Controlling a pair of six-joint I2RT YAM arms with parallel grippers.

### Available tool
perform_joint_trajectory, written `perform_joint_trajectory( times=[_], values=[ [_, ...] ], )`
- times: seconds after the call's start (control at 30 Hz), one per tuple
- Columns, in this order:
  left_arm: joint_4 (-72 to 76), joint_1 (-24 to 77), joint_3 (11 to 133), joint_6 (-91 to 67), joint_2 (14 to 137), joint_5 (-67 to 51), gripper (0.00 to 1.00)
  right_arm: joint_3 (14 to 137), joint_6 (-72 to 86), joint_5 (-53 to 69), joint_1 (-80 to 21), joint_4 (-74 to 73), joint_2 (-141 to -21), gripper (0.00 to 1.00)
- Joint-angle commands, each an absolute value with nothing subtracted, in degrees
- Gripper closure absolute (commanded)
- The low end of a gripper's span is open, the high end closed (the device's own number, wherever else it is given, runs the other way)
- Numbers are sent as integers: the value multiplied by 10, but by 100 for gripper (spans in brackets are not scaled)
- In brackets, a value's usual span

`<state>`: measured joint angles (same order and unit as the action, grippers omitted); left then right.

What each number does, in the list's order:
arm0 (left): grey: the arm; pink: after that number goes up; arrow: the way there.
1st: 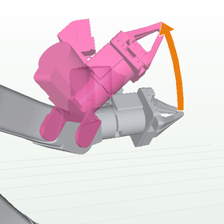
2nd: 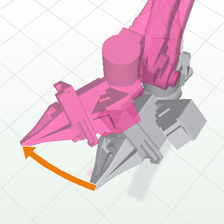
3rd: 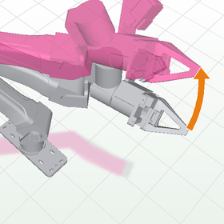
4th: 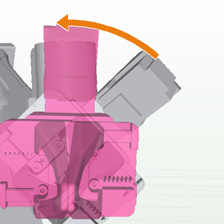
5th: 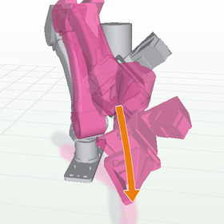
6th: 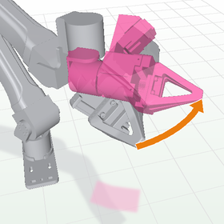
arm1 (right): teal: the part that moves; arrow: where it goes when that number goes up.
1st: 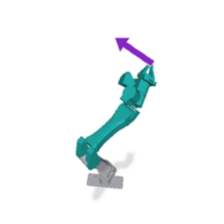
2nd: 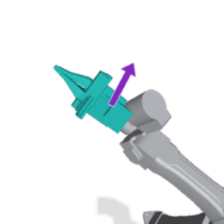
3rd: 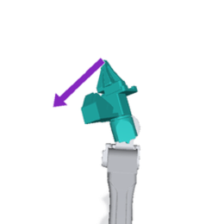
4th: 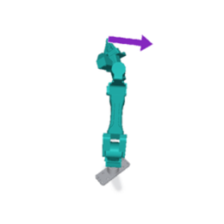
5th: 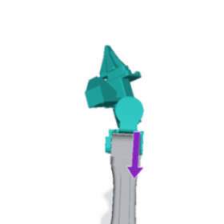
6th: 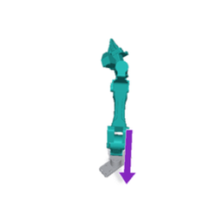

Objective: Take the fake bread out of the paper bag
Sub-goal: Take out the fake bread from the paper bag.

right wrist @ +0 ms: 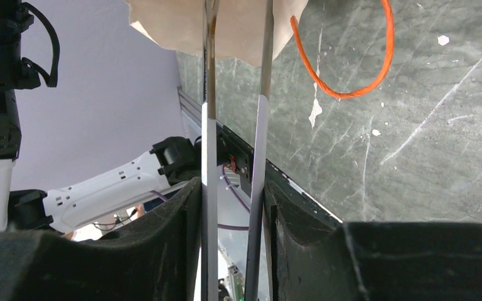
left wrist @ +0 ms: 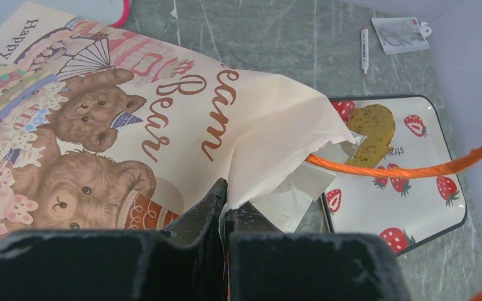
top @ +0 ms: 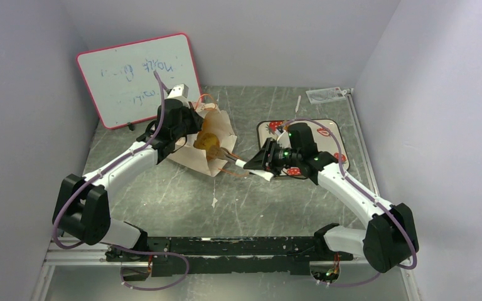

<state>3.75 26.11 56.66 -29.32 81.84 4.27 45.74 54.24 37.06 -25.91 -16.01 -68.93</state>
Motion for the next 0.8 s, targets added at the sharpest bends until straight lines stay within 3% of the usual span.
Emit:
perform_joint_trajectory(
  times=[0.0, 0.77],
  values=[
    [45, 262, 565, -293, 802, 32, 93, 450, 551, 394, -254, -129, -682, 61],
    [46, 262, 580, -275, 814, 19, 93, 435, 565, 401, -253, -82, -724, 61]
  ],
)
